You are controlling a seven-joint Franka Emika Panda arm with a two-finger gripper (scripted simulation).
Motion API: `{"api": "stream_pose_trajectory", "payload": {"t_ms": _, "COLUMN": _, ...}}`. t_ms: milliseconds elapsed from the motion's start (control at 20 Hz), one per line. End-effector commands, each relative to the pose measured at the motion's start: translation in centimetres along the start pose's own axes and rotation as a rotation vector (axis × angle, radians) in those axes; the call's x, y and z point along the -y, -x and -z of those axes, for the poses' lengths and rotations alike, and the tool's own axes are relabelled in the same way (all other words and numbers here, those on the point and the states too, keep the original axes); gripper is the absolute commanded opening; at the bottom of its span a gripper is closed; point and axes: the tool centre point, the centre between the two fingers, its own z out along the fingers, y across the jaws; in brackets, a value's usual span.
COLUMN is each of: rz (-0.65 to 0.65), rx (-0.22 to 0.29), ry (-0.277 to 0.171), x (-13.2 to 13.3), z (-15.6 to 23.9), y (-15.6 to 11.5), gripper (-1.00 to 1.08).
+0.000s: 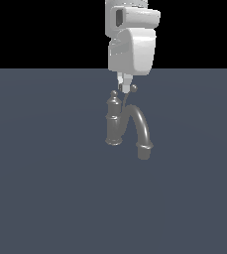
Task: Turn on the faucet by rotating a designated handle.
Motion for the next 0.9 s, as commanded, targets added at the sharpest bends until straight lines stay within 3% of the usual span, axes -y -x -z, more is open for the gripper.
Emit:
{"api": "stream_pose_trajectory", "payload": {"t_ms": 0, "rz": -0.021, "rx": -0.002, "ry": 0.001, "x": -0.3, "z": -0.1, "y": -2.4, "gripper": -1.00}}
{"api": "stream_pose_trajectory", "payload": {"t_ms": 300, "rz": -0.025, "rx": -0.001, "ry": 0.003, "x": -0.5, "z": -0.2, "y": -5.2, "gripper": -1.00}}
{"api": "stream_pose_trajectory", "payload": {"t_ms": 350, "rz": -0.025, "rx": -0.001, "ry": 0.003, "x": -0.5, "z": -0.2, "y": -5.2, "gripper": -1.00}}
{"api": "stream_pose_trajectory", "payload": {"t_ms": 400, "rz": 0.004, "rx": 0.002, "ry": -0.001, "x": 0.2, "z": 0.0, "y": -3.3, "gripper": -1.00}}
{"api": "stream_pose_trajectory", "payload": {"t_ms": 850, "rz": -0.003, "rx": 0.001, "ry": 0.000, "x": 1.8, "z": 0.0, "y": -5.5, "gripper": -1.00}}
